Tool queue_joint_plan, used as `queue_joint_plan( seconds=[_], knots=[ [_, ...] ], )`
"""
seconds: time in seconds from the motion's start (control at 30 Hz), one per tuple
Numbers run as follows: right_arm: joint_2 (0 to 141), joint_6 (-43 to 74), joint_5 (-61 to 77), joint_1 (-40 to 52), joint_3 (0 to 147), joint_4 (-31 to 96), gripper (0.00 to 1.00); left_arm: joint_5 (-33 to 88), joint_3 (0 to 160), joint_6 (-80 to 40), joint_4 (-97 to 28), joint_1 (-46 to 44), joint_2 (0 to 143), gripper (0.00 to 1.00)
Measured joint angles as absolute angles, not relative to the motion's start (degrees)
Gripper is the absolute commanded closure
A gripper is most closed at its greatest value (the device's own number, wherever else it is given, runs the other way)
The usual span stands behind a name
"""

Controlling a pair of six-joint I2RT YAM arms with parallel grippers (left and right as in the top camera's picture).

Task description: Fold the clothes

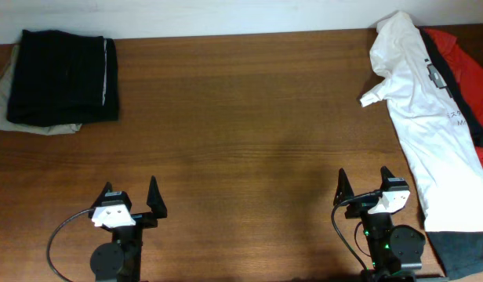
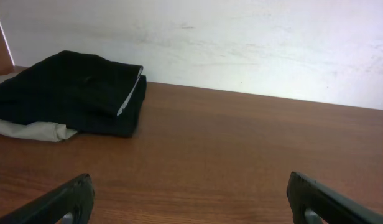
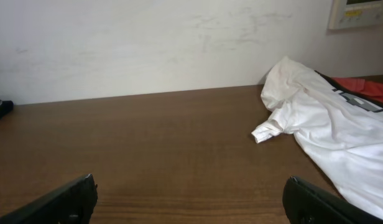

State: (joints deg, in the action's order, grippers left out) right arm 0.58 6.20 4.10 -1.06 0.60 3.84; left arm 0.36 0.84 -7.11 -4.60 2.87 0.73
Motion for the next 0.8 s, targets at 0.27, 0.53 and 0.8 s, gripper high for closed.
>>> queue_joint_plan(
  seconds=[0.27, 0.53, 0.8],
  knots=[
    [0.69, 19.66, 16.14, -1.06, 0.6, -3.44, 0.01, 0.36, 0.84, -7.11, -4.62, 2.87, 0.73, 0.01],
    [0.8, 34.96, 27.53, -1.06, 0.6, -6.83, 0.01, 0.36, 0.84, -7.11, -4.62, 2.87, 0.73, 0.01],
    [0.82, 35.75, 23.46, -1.06, 0.58, -16.99, 0.01, 0.36, 0.84, -7.11, -4.64, 2.87, 0.73, 0.01]
  ],
)
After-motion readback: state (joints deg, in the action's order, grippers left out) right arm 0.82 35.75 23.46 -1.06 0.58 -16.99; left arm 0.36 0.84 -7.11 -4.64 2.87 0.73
